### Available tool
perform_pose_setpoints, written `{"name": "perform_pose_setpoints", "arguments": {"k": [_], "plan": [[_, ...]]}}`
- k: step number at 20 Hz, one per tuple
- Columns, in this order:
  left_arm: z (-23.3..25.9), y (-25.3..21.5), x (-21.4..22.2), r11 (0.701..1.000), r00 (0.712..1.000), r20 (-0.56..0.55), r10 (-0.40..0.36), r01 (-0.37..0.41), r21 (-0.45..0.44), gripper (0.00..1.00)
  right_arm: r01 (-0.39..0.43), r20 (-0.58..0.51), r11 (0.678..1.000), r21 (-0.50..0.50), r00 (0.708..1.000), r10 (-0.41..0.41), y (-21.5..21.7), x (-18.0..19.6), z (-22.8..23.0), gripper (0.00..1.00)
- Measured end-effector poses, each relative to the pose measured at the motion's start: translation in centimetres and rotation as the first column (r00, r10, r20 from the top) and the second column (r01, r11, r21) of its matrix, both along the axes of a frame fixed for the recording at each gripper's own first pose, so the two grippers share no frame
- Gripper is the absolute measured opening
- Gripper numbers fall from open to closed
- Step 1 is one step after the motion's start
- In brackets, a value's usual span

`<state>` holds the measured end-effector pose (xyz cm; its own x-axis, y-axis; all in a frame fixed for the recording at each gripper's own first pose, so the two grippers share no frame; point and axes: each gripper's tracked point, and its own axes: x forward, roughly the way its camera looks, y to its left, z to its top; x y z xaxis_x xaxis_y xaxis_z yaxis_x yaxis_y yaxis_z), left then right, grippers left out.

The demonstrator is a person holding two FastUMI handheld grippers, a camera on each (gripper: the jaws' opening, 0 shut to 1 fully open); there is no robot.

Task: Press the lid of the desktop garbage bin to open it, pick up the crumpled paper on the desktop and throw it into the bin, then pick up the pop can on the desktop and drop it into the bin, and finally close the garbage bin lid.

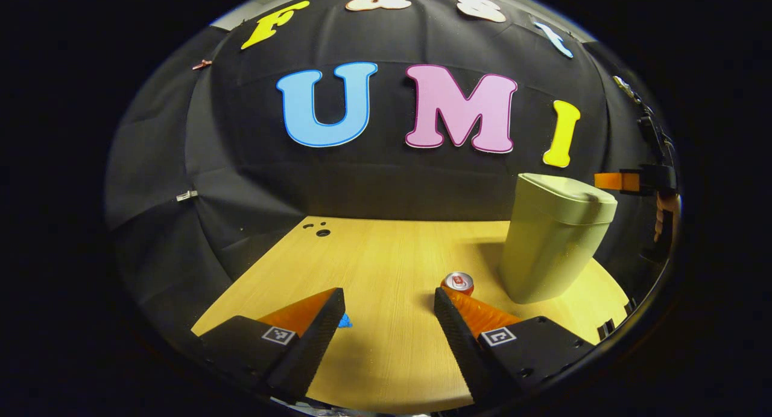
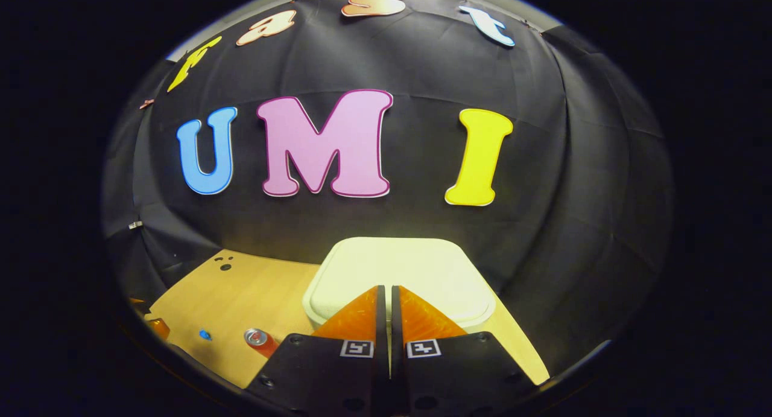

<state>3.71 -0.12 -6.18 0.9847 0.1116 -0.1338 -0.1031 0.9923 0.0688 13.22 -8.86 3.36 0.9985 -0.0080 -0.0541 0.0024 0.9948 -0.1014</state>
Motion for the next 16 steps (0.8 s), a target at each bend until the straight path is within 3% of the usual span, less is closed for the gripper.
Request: {"name": "perform_pose_setpoints", "arguments": {"k": [8,16], "plan": [[-0.8,0.8,0.4,0.999,0.999,-0.025,0.035,-0.035,-0.008,0.95,0.028,-0.026,0.999,-0.015,0.999,-0.029,-1.1,1.7,-1.1,0.05],[-1.2,0.4,0.5,1.000,0.999,-0.035,0.021,-0.021,0.005,0.96,0.012,-0.050,1.000,-0.023,0.999,-0.013,-1.0,1.7,-1.6,0.05]]}}
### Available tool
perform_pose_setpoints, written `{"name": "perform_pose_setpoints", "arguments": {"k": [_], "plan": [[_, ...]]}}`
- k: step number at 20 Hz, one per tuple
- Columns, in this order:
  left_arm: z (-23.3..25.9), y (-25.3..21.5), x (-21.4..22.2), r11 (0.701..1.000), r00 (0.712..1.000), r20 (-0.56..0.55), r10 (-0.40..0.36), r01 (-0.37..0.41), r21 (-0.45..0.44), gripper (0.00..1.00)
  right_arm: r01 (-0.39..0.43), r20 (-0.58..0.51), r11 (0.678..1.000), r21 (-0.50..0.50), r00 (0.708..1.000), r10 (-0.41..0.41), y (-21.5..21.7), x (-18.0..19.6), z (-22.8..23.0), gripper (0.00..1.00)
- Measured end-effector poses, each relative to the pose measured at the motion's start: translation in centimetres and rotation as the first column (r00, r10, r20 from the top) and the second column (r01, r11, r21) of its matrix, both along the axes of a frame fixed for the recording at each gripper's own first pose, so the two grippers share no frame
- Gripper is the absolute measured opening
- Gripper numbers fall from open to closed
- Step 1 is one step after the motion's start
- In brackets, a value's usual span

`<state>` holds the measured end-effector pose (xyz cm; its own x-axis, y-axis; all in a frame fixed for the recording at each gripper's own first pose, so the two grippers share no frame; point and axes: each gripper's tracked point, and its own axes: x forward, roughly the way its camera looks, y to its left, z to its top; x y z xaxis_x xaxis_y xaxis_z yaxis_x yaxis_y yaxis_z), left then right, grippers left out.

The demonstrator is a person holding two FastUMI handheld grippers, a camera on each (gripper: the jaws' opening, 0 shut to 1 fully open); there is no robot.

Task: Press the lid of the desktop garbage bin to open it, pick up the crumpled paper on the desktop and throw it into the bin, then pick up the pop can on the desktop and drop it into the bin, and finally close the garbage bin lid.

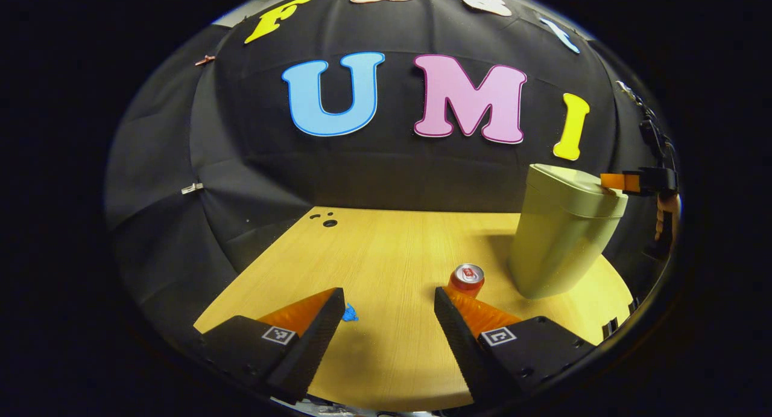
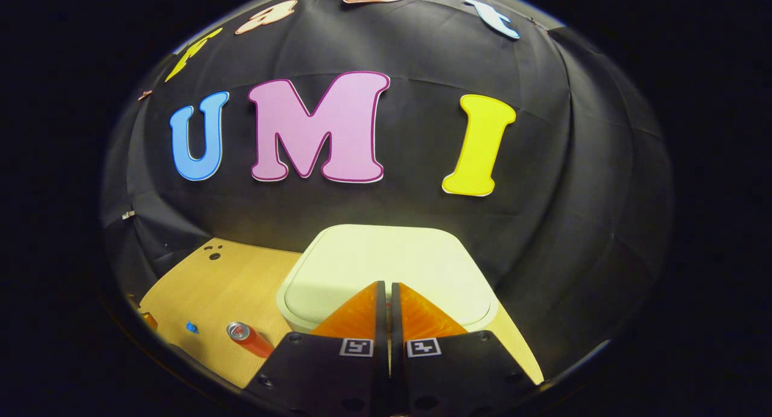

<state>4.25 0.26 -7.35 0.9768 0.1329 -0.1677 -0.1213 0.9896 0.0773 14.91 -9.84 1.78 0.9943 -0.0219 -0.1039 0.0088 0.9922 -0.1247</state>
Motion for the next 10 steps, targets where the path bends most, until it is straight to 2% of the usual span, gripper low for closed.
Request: {"name": "perform_pose_setpoints", "arguments": {"k": [7,10], "plan": [[0.3,0.2,-0.6,1.000,1.000,0.013,-0.004,0.004,0.012,0.96,0.013,-0.005,1.000,0.013,1.000,-0.012,0.0,0.0,0.0,0.05],[0.5,1.0,-1.2,1.000,1.000,0.025,0.004,-0.004,0.007,0.95,0.022,0.016,0.998,-0.056,1.000,-0.021,0.3,-0.2,0.4,0.05]]}}
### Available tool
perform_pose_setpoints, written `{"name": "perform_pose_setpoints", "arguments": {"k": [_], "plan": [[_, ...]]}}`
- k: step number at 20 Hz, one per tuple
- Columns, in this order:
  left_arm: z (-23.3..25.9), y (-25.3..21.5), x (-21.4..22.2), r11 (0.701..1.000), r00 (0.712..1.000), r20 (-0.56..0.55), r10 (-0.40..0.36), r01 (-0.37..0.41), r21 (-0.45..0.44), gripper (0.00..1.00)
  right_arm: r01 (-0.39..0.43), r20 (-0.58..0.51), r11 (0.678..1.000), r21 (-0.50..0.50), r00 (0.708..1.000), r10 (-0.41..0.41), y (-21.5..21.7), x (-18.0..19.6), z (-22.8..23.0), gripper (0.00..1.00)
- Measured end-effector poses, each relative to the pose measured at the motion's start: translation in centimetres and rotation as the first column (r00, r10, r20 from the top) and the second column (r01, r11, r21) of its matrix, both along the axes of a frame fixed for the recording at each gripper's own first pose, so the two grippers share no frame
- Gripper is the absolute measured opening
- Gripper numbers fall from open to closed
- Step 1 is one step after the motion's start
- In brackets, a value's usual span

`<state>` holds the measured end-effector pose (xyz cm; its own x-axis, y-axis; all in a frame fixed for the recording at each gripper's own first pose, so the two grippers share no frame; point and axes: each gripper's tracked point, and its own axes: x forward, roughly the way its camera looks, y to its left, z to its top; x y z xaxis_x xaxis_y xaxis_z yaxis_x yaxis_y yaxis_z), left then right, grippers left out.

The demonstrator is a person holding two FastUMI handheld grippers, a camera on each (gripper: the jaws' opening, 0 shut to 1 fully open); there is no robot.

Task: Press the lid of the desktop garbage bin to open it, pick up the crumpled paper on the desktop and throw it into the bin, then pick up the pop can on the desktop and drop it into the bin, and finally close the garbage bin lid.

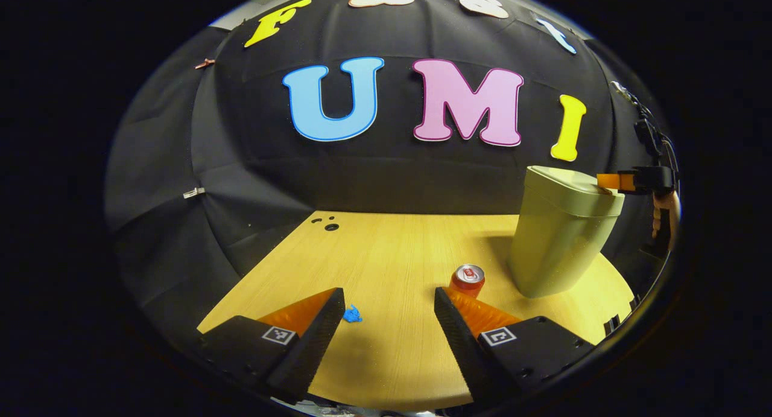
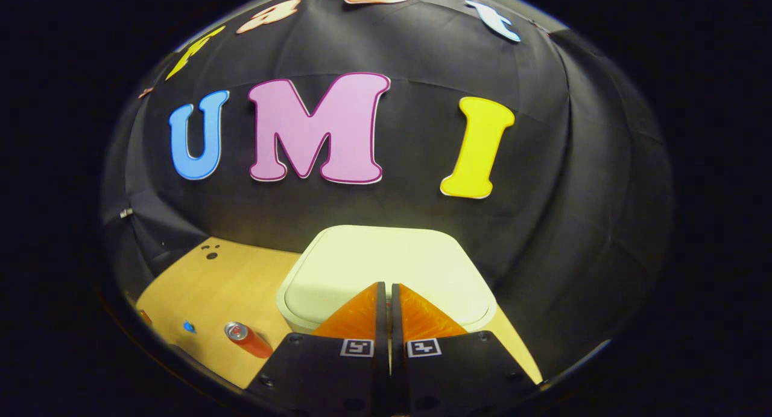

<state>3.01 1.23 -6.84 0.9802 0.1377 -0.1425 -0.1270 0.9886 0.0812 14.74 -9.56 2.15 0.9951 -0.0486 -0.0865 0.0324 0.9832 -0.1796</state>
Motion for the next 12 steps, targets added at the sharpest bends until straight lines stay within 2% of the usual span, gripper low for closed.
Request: {"name": "perform_pose_setpoints", "arguments": {"k": [5,9,12], "plan": [[0.7,2.3,-0.8,0.999,0.999,0.025,0.032,-0.032,0.006,0.96,-0.006,-0.008,1.000,0.029,1.000,0.006,0.7,-0.2,0.5,0.05],[1.8,4.4,-1.9,0.998,0.997,0.061,0.052,-0.054,0.037,0.95,-0.004,0.029,0.999,0.042,1.000,0.002,1.0,-2.0,1.9,0.05],[1.7,5.5,-2.8,0.998,0.996,0.068,0.055,-0.057,0.025,0.96,0.000,0.051,0.998,0.063,0.999,-0.003,1.4,-3.3,2.9,0.05]]}}
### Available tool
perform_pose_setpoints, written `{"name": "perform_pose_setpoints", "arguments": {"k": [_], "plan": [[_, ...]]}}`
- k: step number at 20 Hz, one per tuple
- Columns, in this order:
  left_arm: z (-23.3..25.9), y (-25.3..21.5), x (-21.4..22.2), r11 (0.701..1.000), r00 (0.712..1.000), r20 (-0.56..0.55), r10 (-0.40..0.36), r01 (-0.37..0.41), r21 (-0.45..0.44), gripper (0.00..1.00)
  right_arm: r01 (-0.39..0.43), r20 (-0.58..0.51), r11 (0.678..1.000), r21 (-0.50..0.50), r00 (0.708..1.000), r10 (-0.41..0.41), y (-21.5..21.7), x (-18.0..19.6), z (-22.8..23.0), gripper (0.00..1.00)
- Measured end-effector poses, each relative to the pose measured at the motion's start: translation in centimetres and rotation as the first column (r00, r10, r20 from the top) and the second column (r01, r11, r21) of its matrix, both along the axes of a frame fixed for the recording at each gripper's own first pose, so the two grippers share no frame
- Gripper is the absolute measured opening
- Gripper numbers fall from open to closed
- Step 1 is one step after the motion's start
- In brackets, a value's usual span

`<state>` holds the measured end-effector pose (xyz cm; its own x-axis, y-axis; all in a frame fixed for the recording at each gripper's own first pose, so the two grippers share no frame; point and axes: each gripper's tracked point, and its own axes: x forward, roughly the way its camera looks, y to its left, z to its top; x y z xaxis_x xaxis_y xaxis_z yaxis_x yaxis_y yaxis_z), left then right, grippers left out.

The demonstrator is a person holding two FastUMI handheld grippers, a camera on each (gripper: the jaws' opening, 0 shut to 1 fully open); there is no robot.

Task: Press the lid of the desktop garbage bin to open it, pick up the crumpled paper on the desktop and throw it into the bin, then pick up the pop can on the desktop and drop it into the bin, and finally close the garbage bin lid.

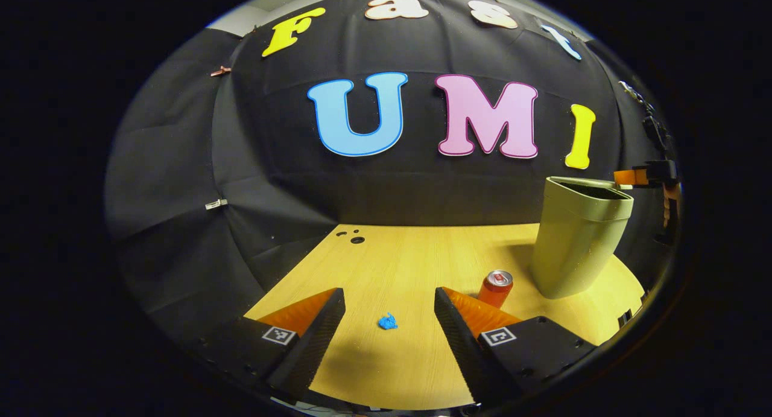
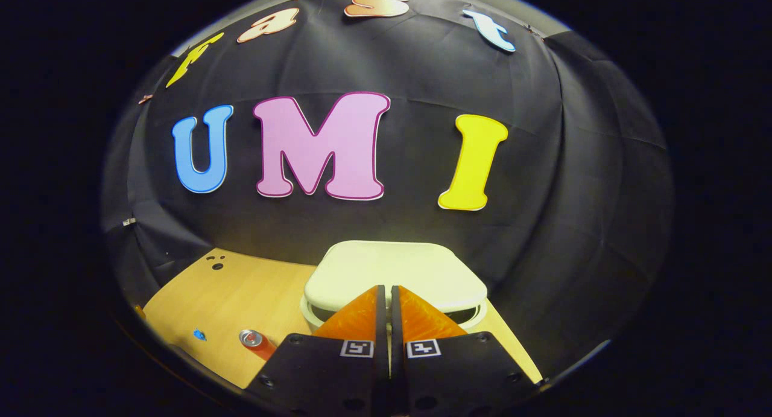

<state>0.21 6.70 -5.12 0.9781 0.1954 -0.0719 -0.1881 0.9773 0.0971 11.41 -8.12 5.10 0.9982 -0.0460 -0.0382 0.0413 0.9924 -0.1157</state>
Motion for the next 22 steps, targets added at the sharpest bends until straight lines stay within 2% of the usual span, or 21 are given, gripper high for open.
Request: {"name": "perform_pose_setpoints", "arguments": {"k": [4,5,11,12,13,16,17,19,21,22], "plan": [[-0.6,1.0,-1.1,1.000,1.000,0.004,-0.019,0.019,-0.018,0.95,0.003,-0.020,1.000,-0.001,1.000,-0.003,1.1,-2.3,-0.8,0.05],[-0.7,1.2,-1.3,0.999,1.000,0.007,-0.024,0.024,-0.021,0.98,-0.006,-0.026,1.000,-0.009,1.000,0.006,1.8,-3.0,-1.2,0.05],[-2.1,3.0,-1.6,0.997,1.000,0.017,-0.024,0.025,-0.074,0.96,-0.069,-0.034,0.997,-0.039,0.997,0.068,5.5,-7.0,-3.7,0.05],[-2.2,3.0,-1.6,0.996,0.999,0.018,-0.029,0.030,-0.084,0.95,-0.077,-0.039,0.996,-0.035,0.996,0.076,6.0,-7.6,-4.1,0.10],[-2.2,3.3,-1.5,0.996,0.999,0.019,-0.033,0.034,-0.086,0.96,-0.082,-0.042,0.996,-0.033,0.996,0.081,6.4,-8.4,-4.3,0.05],[-3.6,4.3,-0.5,0.995,0.999,-0.008,-0.031,0.030,-0.093,0.95,-0.093,-0.046,0.995,-0.032,0.995,0.091,7.1,-10.0,-5.2,0.05],[-4.0,4.6,-0.1,0.994,0.999,-0.018,-0.034,0.032,-0.103,0.95,-0.088,-0.065,0.995,-0.040,0.994,0.085,7.0,-10.3,-5.9,0.07],[-5.8,4.9,1.3,0.993,0.997,-0.060,-0.042,0.035,-0.111,0.96,-0.074,-0.115,0.995,-0.063,0.991,0.066,6.5,-11.0,-7.6,0.06],[-7.5,5.6,2.7,0.995,0.995,-0.097,-0.035,0.026,-0.096,0.96,-0.062,-0.145,0.996,-0.057,0.988,0.053,6.1,-11.9,-8.7,0.10],[-8.4,5.7,3.5,0.995,0.993,-0.115,-0.041,0.030,-0.094,0.96,-0.061,-0.165,0.997,-0.048,0.985,0.052,6.2,-12.4,-9.4,0.16]]}}
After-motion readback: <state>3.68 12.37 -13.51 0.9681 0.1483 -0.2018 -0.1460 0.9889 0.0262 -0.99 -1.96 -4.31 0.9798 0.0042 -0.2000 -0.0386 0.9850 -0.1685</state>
